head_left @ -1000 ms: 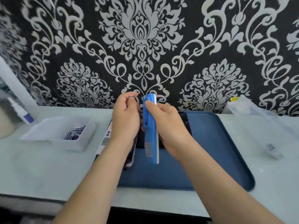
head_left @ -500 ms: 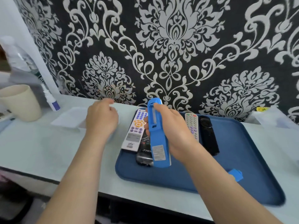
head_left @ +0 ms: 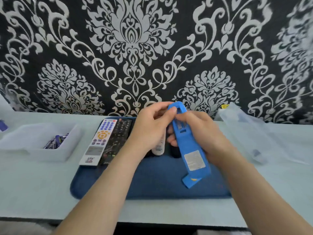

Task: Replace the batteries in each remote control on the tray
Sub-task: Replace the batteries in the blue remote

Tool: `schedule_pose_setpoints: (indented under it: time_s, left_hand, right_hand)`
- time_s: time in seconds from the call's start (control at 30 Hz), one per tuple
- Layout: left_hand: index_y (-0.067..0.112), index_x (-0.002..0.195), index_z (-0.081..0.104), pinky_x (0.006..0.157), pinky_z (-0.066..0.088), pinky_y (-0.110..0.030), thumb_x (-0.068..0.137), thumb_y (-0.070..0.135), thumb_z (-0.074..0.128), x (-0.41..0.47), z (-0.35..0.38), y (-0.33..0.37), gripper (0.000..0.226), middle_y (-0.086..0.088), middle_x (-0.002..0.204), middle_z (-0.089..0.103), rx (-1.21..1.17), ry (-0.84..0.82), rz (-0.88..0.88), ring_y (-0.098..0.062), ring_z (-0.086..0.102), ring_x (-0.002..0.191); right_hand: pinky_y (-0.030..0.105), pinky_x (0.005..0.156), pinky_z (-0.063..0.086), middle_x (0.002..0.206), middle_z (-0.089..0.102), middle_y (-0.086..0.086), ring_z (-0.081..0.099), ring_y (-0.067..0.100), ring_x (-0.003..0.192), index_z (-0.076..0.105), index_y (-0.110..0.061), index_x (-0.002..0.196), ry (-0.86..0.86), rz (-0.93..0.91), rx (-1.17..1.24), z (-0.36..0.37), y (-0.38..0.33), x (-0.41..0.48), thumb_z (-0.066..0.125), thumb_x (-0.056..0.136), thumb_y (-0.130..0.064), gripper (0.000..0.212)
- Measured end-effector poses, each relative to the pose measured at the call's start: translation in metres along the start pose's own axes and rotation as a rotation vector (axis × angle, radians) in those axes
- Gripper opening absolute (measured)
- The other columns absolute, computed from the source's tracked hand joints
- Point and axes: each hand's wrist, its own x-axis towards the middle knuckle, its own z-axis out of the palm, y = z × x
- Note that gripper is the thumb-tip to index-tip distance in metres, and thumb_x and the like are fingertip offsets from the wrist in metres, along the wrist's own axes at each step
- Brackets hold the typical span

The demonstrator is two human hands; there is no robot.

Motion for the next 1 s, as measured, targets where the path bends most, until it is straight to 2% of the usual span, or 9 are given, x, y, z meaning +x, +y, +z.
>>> schedule_pose_setpoints:
  time_s: [0.07, 0.2, 0.3, 0.4, 0.67, 0.77, 0.83, 0.9, 1.0]
  left_hand:
    - [0.022, 0.111, 0.069, 0.086, 0.052, -0.026, 0.094, 0.025, 0.055, 0.004, 0.021, 0.0, 0.022, 0.008, 0.1, 0.071, 0.131, -0.022, 0.073, -0.005, 0.066, 0.092]
    - [0.021, 0.118, 0.067, 0.089, 0.038, -0.004, 0.097, 0.02, 0.048, 0.011, 0.074, 0.007, 0.028, 0.015, 0.115, 0.065, 0.431, -0.137, 0.229, 0.004, 0.055, 0.101]
    - [0.015, 0.126, 0.062, 0.107, 0.028, -0.02, 0.097, 0.016, 0.045, 0.02, 0.136, 0.013, 0.034, 0.0, 0.139, 0.053, 0.517, -0.21, 0.38, -0.014, 0.044, 0.127]
    - [0.016, 0.138, 0.048, 0.115, 0.021, -0.03, 0.097, 0.018, 0.044, 0.028, 0.184, 0.01, 0.041, -0.003, 0.149, 0.042, 0.56, -0.324, 0.388, -0.019, 0.031, 0.139]
    - [0.035, 0.127, 0.048, 0.097, 0.04, -0.042, 0.096, 0.042, 0.028, 0.047, 0.195, -0.005, 0.038, 0.009, 0.121, 0.057, 0.661, -0.565, 0.37, -0.017, 0.047, 0.118]
    - [0.011, 0.092, 0.062, 0.074, 0.048, -0.045, 0.091, 0.063, 0.022, 0.046, 0.191, -0.004, 0.066, -0.004, 0.086, 0.062, 0.801, -0.6, 0.21, -0.025, 0.058, 0.085]
    - [0.004, 0.082, 0.065, 0.073, 0.05, -0.041, 0.088, 0.061, 0.03, 0.046, 0.185, -0.012, 0.068, -0.008, 0.079, 0.063, 0.838, -0.564, 0.166, -0.024, 0.059, 0.076]
    - [0.003, 0.08, 0.068, 0.079, 0.044, -0.032, 0.089, 0.043, 0.049, 0.048, 0.181, -0.018, 0.045, -0.001, 0.084, 0.062, 0.817, -0.503, 0.115, -0.017, 0.056, 0.083]
    - [0.016, 0.09, 0.07, 0.085, 0.039, -0.028, 0.087, 0.022, 0.059, 0.047, 0.18, -0.012, 0.013, 0.002, 0.112, 0.065, 0.889, -0.452, 0.096, -0.019, 0.056, 0.096]
  right_hand:
    - [0.031, 0.051, 0.054, 0.068, 0.062, 0.014, 0.062, 0.024, 0.054, 0.061, -0.001, 0.085, 0.185, -0.089, -0.037, -0.03, -0.005, -0.005, 0.051, 0.096, -0.011, 0.018]
    - [0.028, 0.053, 0.055, 0.075, 0.064, 0.012, 0.057, 0.018, 0.062, 0.059, 0.003, 0.085, 0.47, -0.184, -0.298, -0.092, -0.018, -0.012, 0.056, 0.091, -0.015, 0.019]
    - [0.034, 0.063, 0.057, 0.078, 0.067, 0.006, 0.06, 0.019, 0.07, 0.064, -0.008, 0.089, 0.556, -0.079, -0.574, -0.133, -0.016, -0.018, 0.057, 0.088, -0.022, 0.015]
    - [0.033, 0.058, 0.053, 0.066, 0.055, 0.003, 0.054, 0.019, 0.054, 0.053, -0.01, 0.076, 0.61, -0.019, -0.525, -0.156, -0.012, -0.022, 0.055, 0.087, -0.025, 0.019]
    - [0.028, 0.049, 0.051, 0.064, 0.056, 0.011, 0.054, 0.02, 0.05, 0.058, -0.007, 0.088, 0.462, 0.104, 0.111, -0.179, -0.008, -0.037, 0.052, 0.091, -0.011, 0.008]
    - [0.029, 0.049, 0.054, 0.073, 0.063, 0.015, 0.058, 0.021, 0.052, 0.061, -0.003, 0.095, 0.462, 0.105, 0.197, -0.188, -0.007, -0.042, 0.052, 0.092, -0.011, 0.012]
    - [0.029, 0.051, 0.055, 0.082, 0.067, 0.016, 0.059, 0.021, 0.054, 0.062, -0.005, 0.093, 0.55, 0.086, 0.022, -0.201, -0.008, -0.046, 0.054, 0.092, -0.014, 0.012]
    - [0.03, 0.055, 0.055, 0.082, 0.066, 0.009, 0.059, 0.02, 0.057, 0.061, -0.013, 0.095, 0.606, 0.104, -0.456, -0.214, -0.006, -0.051, 0.059, 0.09, -0.02, 0.009]
    - [0.032, 0.066, 0.051, 0.089, 0.059, -0.002, 0.062, 0.017, 0.064, 0.056, -0.026, 0.124, 0.407, 0.289, -0.946, -0.221, 0.003, -0.056, 0.067, 0.087, -0.03, 0.039]
